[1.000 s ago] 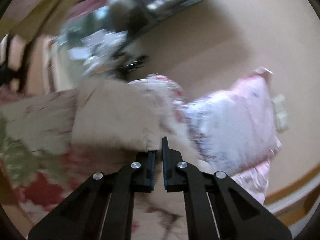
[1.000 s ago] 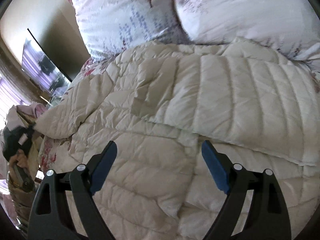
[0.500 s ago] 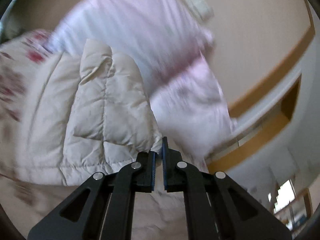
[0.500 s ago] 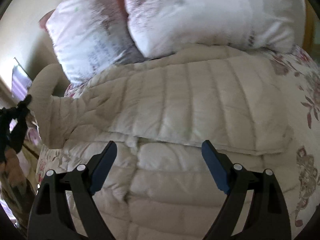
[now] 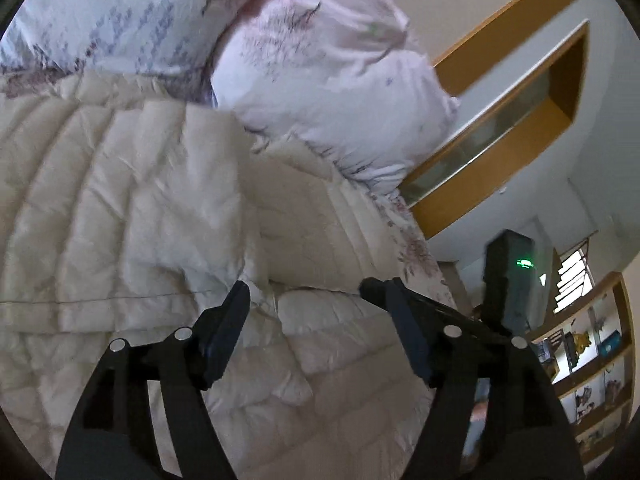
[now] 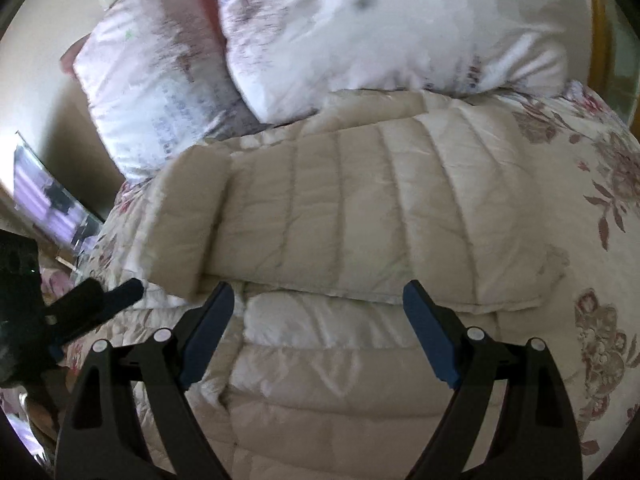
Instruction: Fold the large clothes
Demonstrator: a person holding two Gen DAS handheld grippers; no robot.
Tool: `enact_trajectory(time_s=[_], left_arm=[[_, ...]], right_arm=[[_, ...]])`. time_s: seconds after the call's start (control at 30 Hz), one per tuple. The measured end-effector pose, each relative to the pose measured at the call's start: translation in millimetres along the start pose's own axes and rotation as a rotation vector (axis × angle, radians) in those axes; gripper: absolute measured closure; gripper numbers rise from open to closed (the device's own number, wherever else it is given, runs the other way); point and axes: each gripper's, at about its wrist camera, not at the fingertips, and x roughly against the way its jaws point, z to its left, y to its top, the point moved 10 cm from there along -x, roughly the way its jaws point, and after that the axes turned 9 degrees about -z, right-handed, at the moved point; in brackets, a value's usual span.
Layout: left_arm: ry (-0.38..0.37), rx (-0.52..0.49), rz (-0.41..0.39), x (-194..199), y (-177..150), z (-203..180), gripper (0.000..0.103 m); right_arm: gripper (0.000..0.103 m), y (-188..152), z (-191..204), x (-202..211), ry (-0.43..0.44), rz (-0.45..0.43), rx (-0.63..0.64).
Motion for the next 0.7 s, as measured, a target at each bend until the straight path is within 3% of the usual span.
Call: enact_trajectory(time_s=[0.13,0.27,0.47,0.57,0.6,0.63,0.7], left_arm=[[0.058,-0.013,-0.092,45,12,22,0.031],[0.222,-0.023,-0.137,89,2,69,0.031],[0.424,-0.072,-0.123,130,-24,122,0.031],[0.443,-0.082,-0.121,140,-31,133,0.031],[0.447,-0.082,-0.121,142,-33,136,0.031],[0.448,-0.079,-0.12,143,-34,139,0.031],[0.448,-0.068,-0.116,144,-36,142,0.031]], right_arm=[[0.017,-6,37,-4,0.051,-0.002,0.116],[0.017,-12,68,-12,0.088,0.013,0.189],[0.02,-25,120,-23,0.015,-0.033,0.459],[0.027,-27,136,-33,-0.062,-0.065,0.568],[0.036,-27,140,-39,-0.084,-0.066,0.58],[0.057,-25,141,-43,-0.092,-0.065,0.576],[0.085,-18,139,-50,-0.089,-0.06,0.502]])
